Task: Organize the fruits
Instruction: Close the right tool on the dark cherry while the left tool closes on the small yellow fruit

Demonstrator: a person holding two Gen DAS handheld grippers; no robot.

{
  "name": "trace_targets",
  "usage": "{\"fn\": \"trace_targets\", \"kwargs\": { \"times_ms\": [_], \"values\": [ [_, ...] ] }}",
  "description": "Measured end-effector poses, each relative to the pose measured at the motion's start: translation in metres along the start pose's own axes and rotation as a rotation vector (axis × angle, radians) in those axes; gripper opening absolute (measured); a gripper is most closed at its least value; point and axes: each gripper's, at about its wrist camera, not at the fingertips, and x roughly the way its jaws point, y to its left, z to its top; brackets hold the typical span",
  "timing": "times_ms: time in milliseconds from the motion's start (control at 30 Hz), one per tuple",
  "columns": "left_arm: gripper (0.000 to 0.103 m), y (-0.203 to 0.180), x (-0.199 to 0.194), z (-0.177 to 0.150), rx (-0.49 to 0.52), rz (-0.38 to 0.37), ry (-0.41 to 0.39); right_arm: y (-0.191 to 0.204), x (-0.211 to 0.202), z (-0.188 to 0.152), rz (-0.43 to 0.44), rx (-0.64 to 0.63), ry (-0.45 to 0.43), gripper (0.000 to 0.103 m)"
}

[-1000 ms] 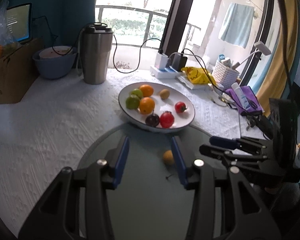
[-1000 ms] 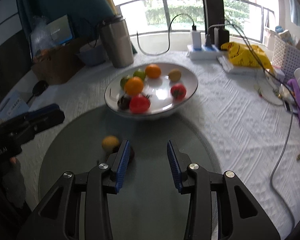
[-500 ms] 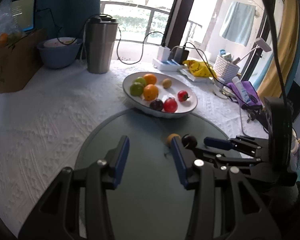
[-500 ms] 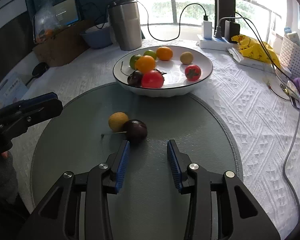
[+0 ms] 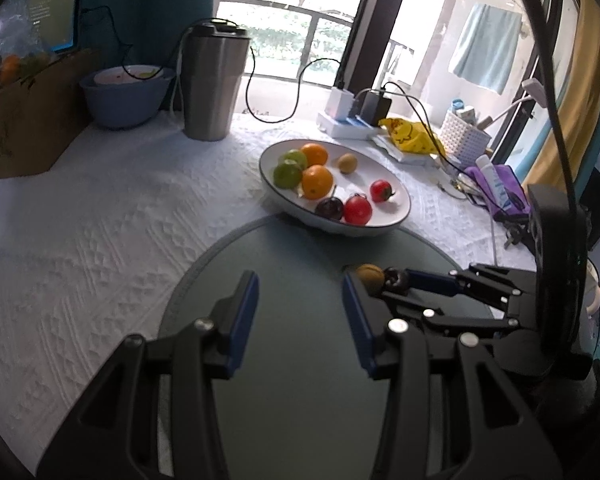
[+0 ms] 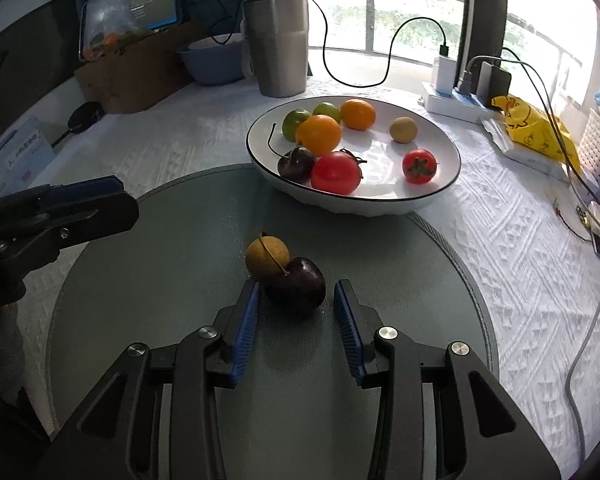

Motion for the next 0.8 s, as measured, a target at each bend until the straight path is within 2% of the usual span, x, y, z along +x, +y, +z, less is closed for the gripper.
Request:
{"fn": "trace_targets", "kwargs": {
  "times_ms": [67, 100, 667, 800],
  "values": [
    [0.045, -0.001, 0.002, 0.000, 0.002, 0.002, 0.004, 0.000, 0.000, 0.000, 0.007, -0.005, -0.003, 0.039],
    [0.045, -0.002, 0.003, 0.000, 0.004, 0.003, 0.006, -0.001, 0.000, 0.000, 0.013, -0.005, -0.005, 0.032],
    [0.045, -0.041, 0.037, -0.003, 0.073, 0.001, 0.082, -0.036, -0.030, -0.011, 0.087, 0.061, -0.076, 0.032],
    [0.045, -0.051, 0.051, -0.002, 0.093, -0.001, 0.124, -0.047, -0.036, -0.014, 0.077, 0.081, -0.088, 0.032]
  ]
}}
